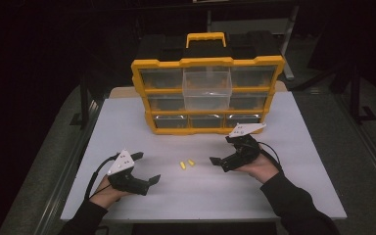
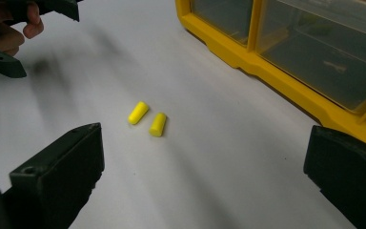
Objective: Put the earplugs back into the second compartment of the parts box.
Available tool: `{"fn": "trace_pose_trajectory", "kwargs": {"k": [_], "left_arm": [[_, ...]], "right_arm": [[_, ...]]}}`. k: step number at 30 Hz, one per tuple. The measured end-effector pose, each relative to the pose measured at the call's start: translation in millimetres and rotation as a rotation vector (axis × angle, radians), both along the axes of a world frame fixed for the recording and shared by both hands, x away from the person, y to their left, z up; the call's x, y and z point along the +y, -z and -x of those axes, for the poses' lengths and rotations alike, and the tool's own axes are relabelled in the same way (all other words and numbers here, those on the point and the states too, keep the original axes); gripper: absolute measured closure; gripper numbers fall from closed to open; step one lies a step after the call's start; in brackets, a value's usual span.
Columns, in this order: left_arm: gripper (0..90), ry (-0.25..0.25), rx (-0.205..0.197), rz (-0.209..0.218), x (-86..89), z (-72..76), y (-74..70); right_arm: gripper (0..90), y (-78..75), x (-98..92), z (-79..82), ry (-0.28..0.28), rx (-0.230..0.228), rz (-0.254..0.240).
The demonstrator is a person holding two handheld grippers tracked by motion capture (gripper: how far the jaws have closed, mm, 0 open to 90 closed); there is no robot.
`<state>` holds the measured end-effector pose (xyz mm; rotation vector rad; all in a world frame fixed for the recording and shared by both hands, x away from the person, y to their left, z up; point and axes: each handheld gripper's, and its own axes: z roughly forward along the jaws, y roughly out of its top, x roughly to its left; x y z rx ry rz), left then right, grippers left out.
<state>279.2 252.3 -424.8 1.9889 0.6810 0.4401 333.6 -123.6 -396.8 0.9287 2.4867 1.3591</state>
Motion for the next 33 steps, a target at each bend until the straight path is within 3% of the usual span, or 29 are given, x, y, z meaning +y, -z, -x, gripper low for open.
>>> {"fn": "trace_pose_trajectory", "kwargs": {"k": [10,33], "left_arm": [[0.0,0.0,0.008,0.016,0.3,-1.0,-0.1],[0.0,0.007,0.01,0.007,-0.9,-0.5,1.1]], "right_arm": [[0.0,0.2,14.0,-7.6,-0.015,0.002,-0.001],[0.0,6.1,50.3,-18.5,-0.069,0.007,0.012]]}}
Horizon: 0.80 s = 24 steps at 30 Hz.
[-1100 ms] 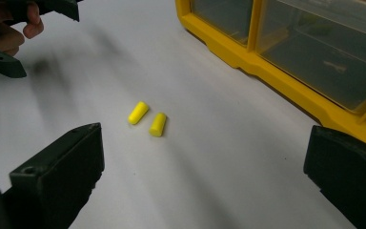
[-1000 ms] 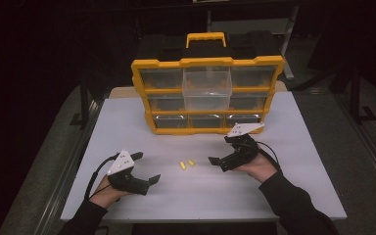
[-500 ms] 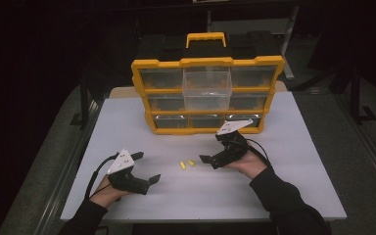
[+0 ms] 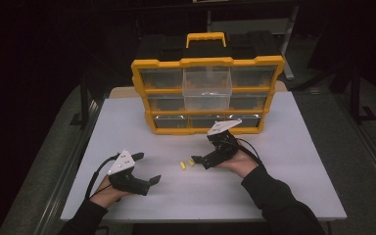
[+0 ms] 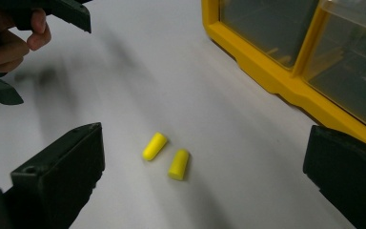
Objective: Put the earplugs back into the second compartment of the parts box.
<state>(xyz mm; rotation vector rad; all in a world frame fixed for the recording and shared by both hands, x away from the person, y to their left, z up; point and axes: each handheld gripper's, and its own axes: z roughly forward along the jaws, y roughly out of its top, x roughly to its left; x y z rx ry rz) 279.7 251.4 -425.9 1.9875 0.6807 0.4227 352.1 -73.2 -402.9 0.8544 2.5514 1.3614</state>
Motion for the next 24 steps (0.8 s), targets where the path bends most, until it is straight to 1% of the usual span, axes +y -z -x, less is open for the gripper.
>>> {"fn": "trace_pose_trajectory", "kwargs": {"k": [6,10,15,24], "left_arm": [[0.0,0.007,0.001,-0.007,-0.7,0.2,0.6],[0.0,0.012,0.003,-0.008,-1.2,0.2,1.0],[0.0,0.009,0.001,-0.007,-0.5,0.2,0.4],[0.0,0.012,0.005,-0.009,-1.2,0.3,1.1]], "right_arm": [[1.9,4.2,10.3,-2.3,-0.014,0.006,0.005],[4.2,8.1,16.8,-3.6,-0.025,0.02,0.021],[7.8,12.0,24.7,-6.1,-0.024,0.035,0.028],[15.9,19.1,30.6,-6.7,-0.031,0.059,0.055]]}}
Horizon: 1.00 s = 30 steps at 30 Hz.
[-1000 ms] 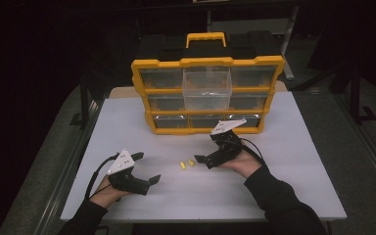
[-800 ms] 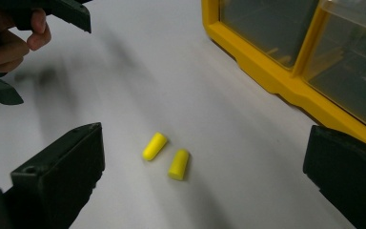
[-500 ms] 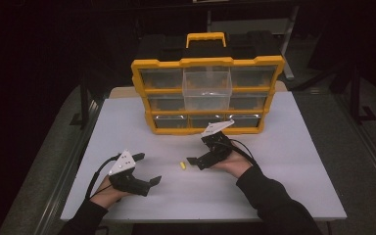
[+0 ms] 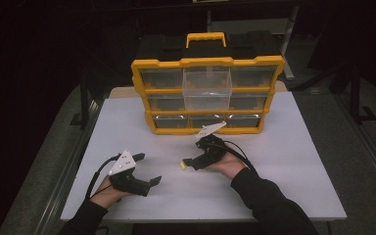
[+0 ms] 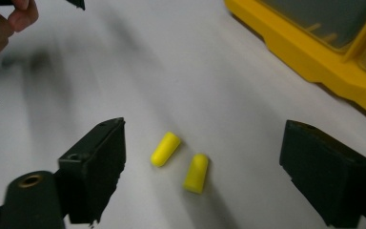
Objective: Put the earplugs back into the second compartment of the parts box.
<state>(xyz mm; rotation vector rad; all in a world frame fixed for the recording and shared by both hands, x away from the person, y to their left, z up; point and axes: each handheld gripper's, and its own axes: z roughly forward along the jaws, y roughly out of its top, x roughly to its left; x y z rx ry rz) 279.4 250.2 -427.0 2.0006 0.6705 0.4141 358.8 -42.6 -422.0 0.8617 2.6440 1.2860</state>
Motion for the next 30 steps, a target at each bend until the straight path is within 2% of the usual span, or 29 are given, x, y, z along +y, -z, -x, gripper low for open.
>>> {"fn": "trace_pose_trajectory", "kwargs": {"k": [5,15,19,30], "left_arm": [[0.0,0.001,0.0,0.002,0.0,0.2,-0.1],[0.0,0.005,0.0,0.0,-0.2,0.3,0.1],[0.0,0.006,0.002,0.001,-0.3,0.5,0.2],[0.0,0.011,0.004,0.0,-0.6,0.5,0.6]], "right_arm": [[22.4,4.1,3.8,1.2,-0.008,0.011,0.017],[42.6,11.7,8.1,2.0,-0.029,0.029,0.065],[49.6,14.5,9.6,2.4,-0.042,0.022,0.087],[63.2,20.2,11.8,2.5,-0.043,0.03,0.13]]}}
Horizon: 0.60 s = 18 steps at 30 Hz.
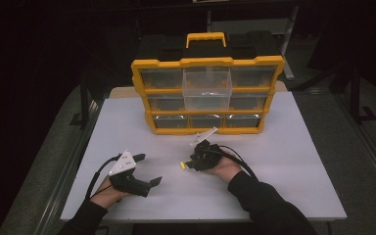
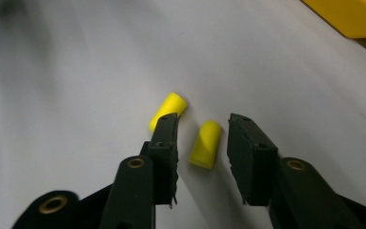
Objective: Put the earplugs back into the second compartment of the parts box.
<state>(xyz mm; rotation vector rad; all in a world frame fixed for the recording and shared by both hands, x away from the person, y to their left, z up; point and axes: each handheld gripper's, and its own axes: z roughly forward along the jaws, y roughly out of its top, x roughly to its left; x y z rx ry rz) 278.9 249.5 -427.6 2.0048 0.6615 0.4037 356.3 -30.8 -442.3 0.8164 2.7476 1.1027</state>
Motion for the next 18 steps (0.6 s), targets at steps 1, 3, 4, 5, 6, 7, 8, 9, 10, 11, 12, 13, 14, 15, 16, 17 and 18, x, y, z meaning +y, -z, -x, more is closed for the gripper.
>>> {"fn": "trace_pose_trajectory", "kwargs": {"k": [1,3,4,5,6,7,8,9,10,11,12,13,14,15,16,17,18], "left_arm": [[0.0,0.001,0.001,-0.001,-0.1,0.0,0.1],[0.0,0.002,0.001,-0.001,-0.2,0.2,0.1],[0.0,0.003,0.002,-0.001,-0.3,0.2,0.1],[0.0,0.003,0.002,-0.001,-0.3,0.2,0.1],[0.0,0.004,0.002,-0.002,-0.3,0.1,0.2],[0.0,0.004,0.002,-0.002,-0.4,0.1,0.2],[0.0,0.004,0.002,-0.002,-0.5,0.1,0.4],[0.0,0.005,0.002,-0.004,-0.6,0.1,0.5],[0.0,0.006,0.004,-0.004,-0.8,0.2,0.7],[0.0,0.007,0.004,-0.005,-0.8,0.2,0.7],[0.0,0.008,0.007,-0.004,-1.0,0.4,0.9],[0.0,0.009,0.006,-0.006,-1.0,0.3,0.9],[0.0,0.009,0.007,-0.005,-1.0,0.2,1.0],[0.0,0.009,0.008,-0.005,-0.9,0.2,1.0],[0.0,0.008,0.008,-0.005,-0.9,0.2,1.0],[0.0,0.009,0.008,-0.005,-0.9,0.2,0.9],[0.0,0.009,0.008,-0.004,-0.9,0.3,0.9]], "right_arm": [[64.6,0.3,-0.1,-0.3,-0.001,-0.001,0.002],[67.6,0.5,0.1,-0.3,0.001,0.004,0.009],[68.7,0.8,0.3,-0.2,0.002,0.006,0.014],[71.0,0.8,0.3,-0.1,0.006,0.004,0.015],[72.9,0.7,0.3,-0.1,0.008,0.002,0.018],[74.5,0.7,0.0,-0.3,0.009,0.001,0.02],[75.6,0.7,-0.3,-0.5,0.01,0.002,0.02],[77.1,0.6,-0.2,-0.3,0.017,0.008,0.018],[77.6,0.6,-0.4,-0.4,0.018,0.009,0.018],[77.8,0.6,-0.6,-0.5,0.017,0.008,0.019],[77.9,0.5,-0.6,-0.5,0.016,0.008,0.019],[77.8,0.4,-0.7,-0.4,0.016,0.009,0.018],[77.9,0.1,-0.9,-0.2,0.016,0.007,0.017],[77.9,-0.3,-1.2,-0.1,0.016,0.004,0.017],[77.8,-0.7,-2.2,-0.6,0.009,-0.001,0.014],[77.9,-2.0,-3.4,-0.6,0.007,-0.002,0.012],[77.8,-2.8,-4.3,-0.7,0.006,-0.004,0.01]]}}
